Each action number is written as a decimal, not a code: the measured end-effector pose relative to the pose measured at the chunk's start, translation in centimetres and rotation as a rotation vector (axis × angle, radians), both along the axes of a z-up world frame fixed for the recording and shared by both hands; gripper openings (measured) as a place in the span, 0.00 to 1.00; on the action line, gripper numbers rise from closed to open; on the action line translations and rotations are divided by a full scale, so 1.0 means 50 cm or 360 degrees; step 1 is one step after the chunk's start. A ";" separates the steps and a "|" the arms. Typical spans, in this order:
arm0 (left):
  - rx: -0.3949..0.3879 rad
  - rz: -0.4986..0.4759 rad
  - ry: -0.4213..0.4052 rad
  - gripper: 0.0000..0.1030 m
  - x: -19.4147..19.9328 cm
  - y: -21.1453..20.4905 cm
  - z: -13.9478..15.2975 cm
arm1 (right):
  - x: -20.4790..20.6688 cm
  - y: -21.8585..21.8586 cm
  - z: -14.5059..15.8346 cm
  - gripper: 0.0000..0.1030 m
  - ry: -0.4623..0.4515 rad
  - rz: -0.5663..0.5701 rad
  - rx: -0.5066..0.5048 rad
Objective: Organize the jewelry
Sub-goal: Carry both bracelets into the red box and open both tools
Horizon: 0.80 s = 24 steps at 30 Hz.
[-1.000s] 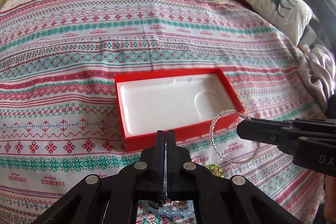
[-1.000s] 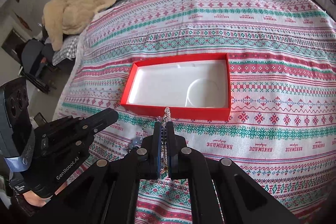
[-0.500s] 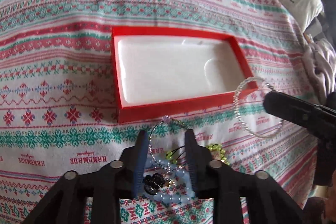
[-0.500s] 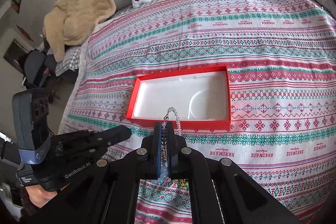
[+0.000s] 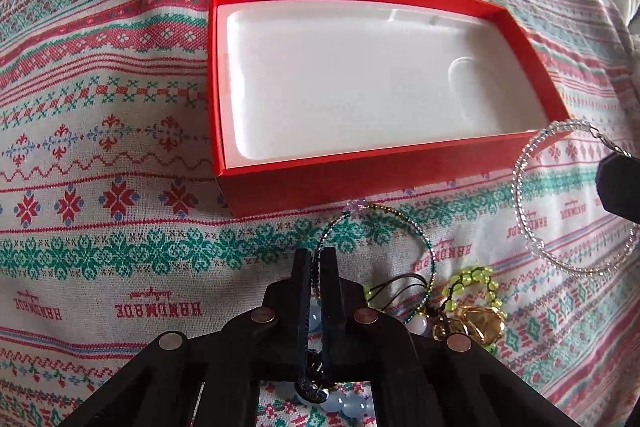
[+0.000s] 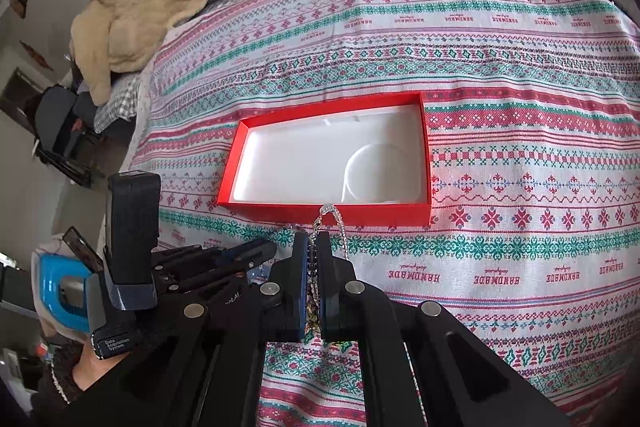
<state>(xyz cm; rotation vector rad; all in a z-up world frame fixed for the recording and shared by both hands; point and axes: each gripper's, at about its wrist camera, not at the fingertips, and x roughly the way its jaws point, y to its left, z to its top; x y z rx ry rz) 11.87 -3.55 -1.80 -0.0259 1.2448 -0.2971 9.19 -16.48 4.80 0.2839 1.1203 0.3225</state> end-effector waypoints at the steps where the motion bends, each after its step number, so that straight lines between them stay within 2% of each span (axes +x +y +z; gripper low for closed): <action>1: -0.0002 -0.0017 -0.0019 0.00 -0.003 -0.004 0.009 | 0.000 -0.001 0.003 0.04 -0.0005 -0.0002 0.0003; 8: -0.0111 -0.0123 -0.0186 0.00 -0.024 -0.011 0.107 | -0.005 -0.008 0.033 0.04 -0.0062 -0.0010 0.0038; 14: -0.0242 -0.0089 -0.0345 0.00 -0.016 0.011 0.181 | 0.008 -0.021 0.059 0.04 -0.0132 -0.0049 0.0057; 19: -0.0404 -0.0015 -0.0408 0.00 0.022 0.020 0.200 | 0.028 -0.027 0.072 0.04 -0.0176 -0.0088 0.0056; 21: -0.0504 -0.0010 -0.0407 0.00 0.042 0.024 0.192 | 0.036 -0.030 0.071 0.04 -0.0184 -0.0106 0.0050; 24: -0.0557 0.0038 -0.0357 0.00 0.073 0.027 0.158 | 0.050 -0.034 0.066 0.04 -0.0189 -0.0127 0.0036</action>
